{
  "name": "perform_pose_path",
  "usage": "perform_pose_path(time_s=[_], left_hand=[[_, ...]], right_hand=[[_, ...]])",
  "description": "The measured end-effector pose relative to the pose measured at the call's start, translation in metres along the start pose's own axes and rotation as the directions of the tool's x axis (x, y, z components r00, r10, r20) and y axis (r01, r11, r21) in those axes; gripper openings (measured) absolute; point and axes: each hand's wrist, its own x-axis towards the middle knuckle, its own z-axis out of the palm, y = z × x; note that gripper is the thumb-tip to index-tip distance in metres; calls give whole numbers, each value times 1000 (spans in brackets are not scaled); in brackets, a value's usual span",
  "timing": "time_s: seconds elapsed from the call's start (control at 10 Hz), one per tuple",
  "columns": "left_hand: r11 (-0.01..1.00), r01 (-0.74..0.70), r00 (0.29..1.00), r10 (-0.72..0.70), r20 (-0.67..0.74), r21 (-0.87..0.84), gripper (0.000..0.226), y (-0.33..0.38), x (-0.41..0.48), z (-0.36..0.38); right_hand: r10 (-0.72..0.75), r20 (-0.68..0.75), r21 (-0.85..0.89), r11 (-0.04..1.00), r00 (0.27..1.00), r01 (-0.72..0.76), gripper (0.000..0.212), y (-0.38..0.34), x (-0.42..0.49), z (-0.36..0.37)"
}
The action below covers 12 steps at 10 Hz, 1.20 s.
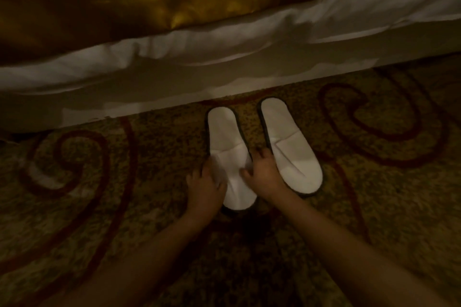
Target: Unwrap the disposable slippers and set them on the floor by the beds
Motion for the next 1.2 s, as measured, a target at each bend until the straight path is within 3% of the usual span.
perform_pose_path(time_s=[0.2, 0.3, 0.4, 0.5, 0.6, 1.0, 1.2], left_hand=[[990, 112, 992, -108, 60, -82, 69, 6, 1, -9], [991, 133, 988, -130, 83, -29, 70, 1, 2, -13], [992, 126, 987, -125, 103, -7, 72, -1, 2, -16], [990, 136, 984, -132, 122, -24, 71, 0, 1, -15], [986, 162, 980, -157, 125, -36, 68, 2, -1, -14], [994, 111, 988, -110, 106, -4, 63, -1, -1, -11], [999, -2, 994, -3, 112, 43, 71, -11, -1, -21]], right_hand=[[-30, 13, 51, 998, 999, 30, 56, -9, 5, 8], [-69, 29, 70, 995, 997, 67, 55, -10, 2, 5], [-30, -196, -41, 999, 980, 22, 56, 6, 2, -14], [161, -311, -299, 919, 937, -257, 86, 36, 1, -34], [346, -185, -267, 883, 920, -385, 103, 59, -3, -35], [278, -123, -275, 913, 953, -302, 98, 66, 13, -29], [216, -170, -165, 956, 961, -244, 93, 54, -2, -52]])
